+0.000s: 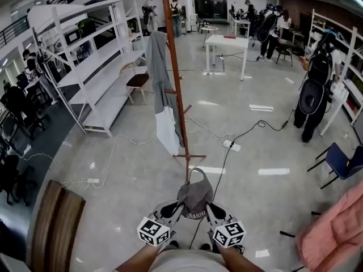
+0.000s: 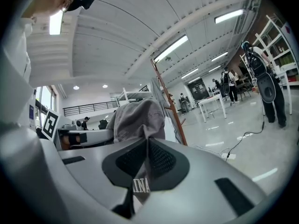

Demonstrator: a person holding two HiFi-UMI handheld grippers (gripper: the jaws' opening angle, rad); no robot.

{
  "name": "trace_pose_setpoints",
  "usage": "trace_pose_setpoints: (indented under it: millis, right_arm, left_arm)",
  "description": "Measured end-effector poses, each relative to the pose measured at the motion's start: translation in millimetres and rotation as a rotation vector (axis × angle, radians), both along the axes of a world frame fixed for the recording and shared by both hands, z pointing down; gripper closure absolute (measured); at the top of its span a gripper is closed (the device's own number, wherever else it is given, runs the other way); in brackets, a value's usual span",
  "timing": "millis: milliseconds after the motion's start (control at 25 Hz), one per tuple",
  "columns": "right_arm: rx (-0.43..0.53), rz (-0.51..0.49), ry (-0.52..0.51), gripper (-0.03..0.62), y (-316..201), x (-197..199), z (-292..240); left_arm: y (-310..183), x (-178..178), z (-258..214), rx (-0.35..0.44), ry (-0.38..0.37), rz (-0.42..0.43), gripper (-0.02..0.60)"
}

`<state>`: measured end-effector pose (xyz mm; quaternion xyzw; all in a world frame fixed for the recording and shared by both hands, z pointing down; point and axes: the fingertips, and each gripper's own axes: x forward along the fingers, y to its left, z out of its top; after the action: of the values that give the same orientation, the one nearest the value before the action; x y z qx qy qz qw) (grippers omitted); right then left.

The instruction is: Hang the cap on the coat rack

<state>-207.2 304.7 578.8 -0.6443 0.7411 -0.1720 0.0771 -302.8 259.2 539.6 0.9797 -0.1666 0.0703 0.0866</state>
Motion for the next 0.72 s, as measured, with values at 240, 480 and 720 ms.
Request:
trace_pose_setpoints:
  millis: [240, 480, 720]
  right_arm:
    - [0.000, 0.002, 0.018, 0.563, 2.5, 35.2, 0.9]
    - [-0.028, -0.004, 0.018, 0.563, -1.7, 52.2, 10.7]
    - [-0.035, -0.023, 0.043, 0.563, -26.4, 66.3, 10.4]
  left_arm:
    - [4.6, 29.2, 8.6, -0.026, 0.001, -0.049, 0.541]
    - [4.2, 46.5, 16.3, -0.028, -0.019, -0.066, 0.541]
    - [-27.7, 60.6, 13.6, -0.022, -0.006, -0.095, 0.541]
